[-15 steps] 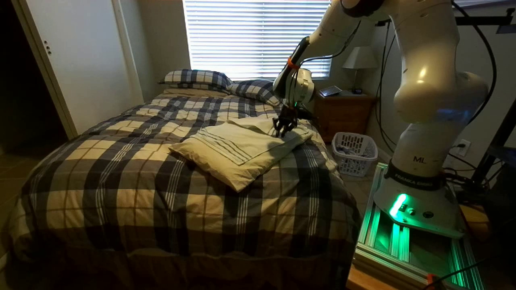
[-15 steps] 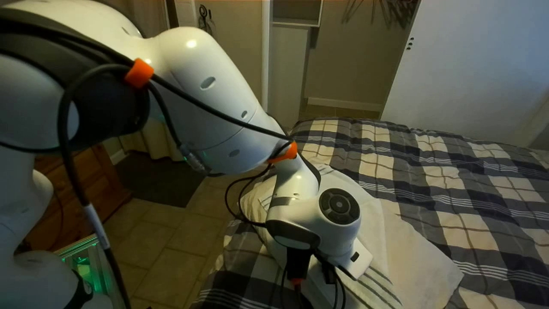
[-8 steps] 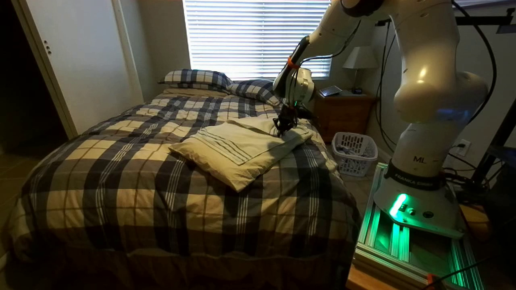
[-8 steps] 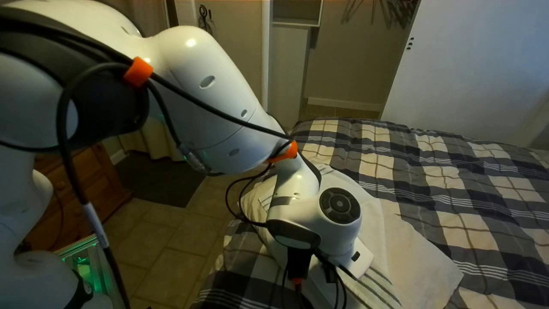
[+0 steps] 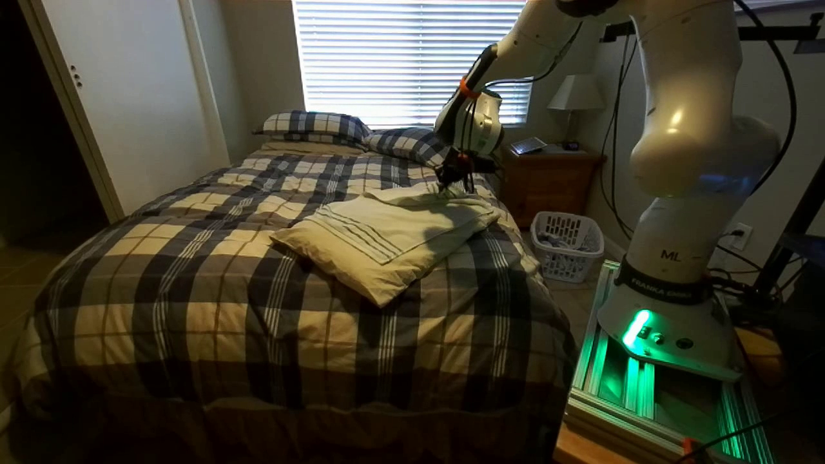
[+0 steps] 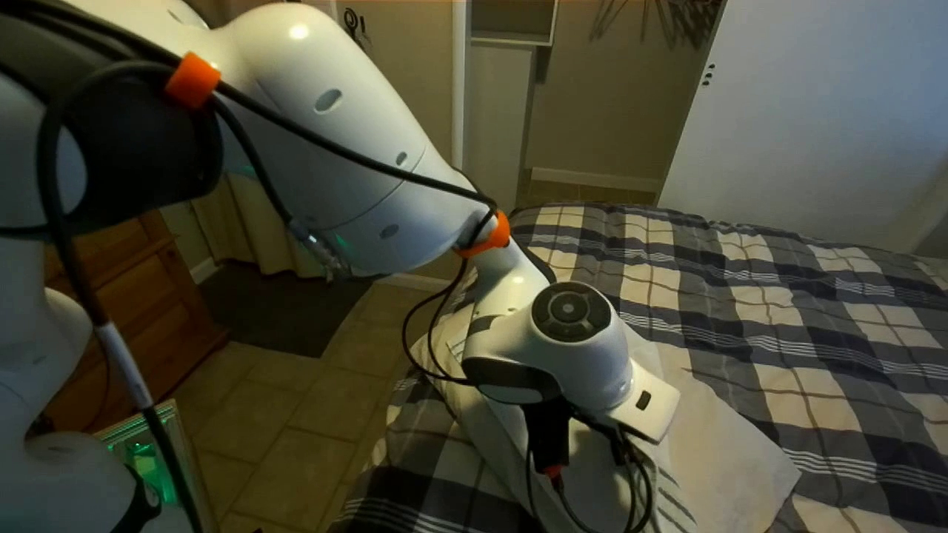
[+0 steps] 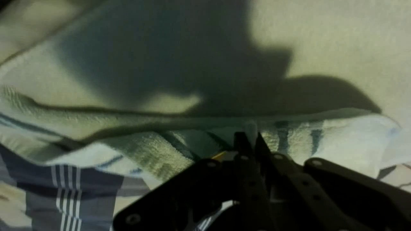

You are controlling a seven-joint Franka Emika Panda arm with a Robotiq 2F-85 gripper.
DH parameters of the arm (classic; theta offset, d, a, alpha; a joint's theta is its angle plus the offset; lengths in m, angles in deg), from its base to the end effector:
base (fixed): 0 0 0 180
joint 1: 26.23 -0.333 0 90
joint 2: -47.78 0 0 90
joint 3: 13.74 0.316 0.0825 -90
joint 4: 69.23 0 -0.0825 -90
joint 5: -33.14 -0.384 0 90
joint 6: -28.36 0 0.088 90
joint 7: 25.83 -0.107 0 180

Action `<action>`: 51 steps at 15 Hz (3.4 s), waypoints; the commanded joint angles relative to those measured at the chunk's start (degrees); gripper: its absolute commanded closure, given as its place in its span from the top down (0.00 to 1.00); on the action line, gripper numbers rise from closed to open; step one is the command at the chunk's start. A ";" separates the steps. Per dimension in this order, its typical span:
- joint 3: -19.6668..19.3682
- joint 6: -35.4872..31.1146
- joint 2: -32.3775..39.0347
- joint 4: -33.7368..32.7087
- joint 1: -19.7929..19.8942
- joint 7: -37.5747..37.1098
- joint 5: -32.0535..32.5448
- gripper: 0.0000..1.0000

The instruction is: Unfold the towel fully from left to right on the pillow

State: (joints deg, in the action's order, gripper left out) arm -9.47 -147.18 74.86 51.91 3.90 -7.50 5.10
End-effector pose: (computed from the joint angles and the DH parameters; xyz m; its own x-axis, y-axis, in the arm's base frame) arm 0.5309 -0.3006 0.2337 0.7024 -0.5514 0.4501 -0.5525 -0.8210 -0.1435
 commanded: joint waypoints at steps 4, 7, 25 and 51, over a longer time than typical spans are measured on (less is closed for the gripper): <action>2.91 -6.60 -0.36 -0.17 0.87 2.81 -0.01 0.06; 3.00 -6.73 -0.36 -0.18 0.96 3.11 -0.01 0.06; 13.72 -14.95 12.13 -19.45 12.53 6.50 1.48 0.01; 14.37 -24.65 34.83 -48.15 12.84 4.99 4.35 0.32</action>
State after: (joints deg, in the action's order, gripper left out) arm 5.97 -171.37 106.79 8.29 18.34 -1.91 10.22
